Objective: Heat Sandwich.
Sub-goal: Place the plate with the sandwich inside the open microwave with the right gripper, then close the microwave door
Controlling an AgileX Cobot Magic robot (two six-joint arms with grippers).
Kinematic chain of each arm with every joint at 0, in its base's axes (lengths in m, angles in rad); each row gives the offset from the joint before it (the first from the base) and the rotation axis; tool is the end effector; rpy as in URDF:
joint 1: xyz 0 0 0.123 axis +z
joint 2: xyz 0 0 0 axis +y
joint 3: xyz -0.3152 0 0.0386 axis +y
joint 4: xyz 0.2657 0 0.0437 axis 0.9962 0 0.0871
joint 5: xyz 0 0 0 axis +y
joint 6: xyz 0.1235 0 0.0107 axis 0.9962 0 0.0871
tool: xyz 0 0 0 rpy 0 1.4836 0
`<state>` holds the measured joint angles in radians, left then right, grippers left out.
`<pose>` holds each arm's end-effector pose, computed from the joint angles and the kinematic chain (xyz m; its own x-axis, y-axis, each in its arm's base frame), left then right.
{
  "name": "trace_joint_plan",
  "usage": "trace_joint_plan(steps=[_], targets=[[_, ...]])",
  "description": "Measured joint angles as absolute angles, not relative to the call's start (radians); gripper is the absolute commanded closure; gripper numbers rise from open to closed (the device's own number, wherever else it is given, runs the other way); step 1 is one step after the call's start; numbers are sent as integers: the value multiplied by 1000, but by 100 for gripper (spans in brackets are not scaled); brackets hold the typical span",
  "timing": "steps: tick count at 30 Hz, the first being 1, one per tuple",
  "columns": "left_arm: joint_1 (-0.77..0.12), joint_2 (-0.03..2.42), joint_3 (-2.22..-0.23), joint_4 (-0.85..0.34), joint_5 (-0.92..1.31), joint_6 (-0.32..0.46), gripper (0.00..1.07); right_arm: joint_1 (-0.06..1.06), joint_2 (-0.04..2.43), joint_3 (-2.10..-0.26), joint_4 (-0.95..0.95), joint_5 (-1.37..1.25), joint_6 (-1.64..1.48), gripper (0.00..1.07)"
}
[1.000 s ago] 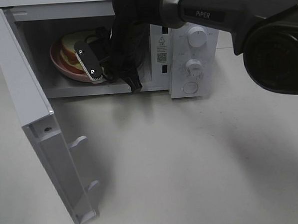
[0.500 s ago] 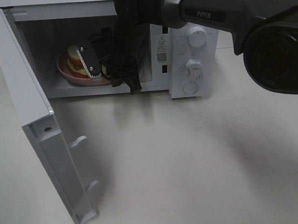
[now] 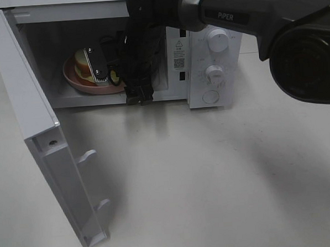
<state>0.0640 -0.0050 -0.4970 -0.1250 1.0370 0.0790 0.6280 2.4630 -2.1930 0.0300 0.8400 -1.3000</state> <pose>0.0086 -0.0128 0.2731 -0.4285 -0.0124 -0.9035 0.0396 0.9987 -0.0325 0.4854 0.3558 0.1562 0.3737 -0.9123 -0.1677 -0.8327 -0.2504 -0.4938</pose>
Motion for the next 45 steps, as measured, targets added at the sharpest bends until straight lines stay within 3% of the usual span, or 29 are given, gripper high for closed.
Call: trace_joint_plan(steps=[13,34,45], targets=[[64,-5,-497,-125,1037,79,6,628,2450,-2177,30,826,-1268,27],[64,-5,-497,-125,1037,79,6,628,2270,-1866,31,618,-1252,31],[64,-5,-497,-125,1037,79,6,628,2124,-1596,32,418,-1250,31]])
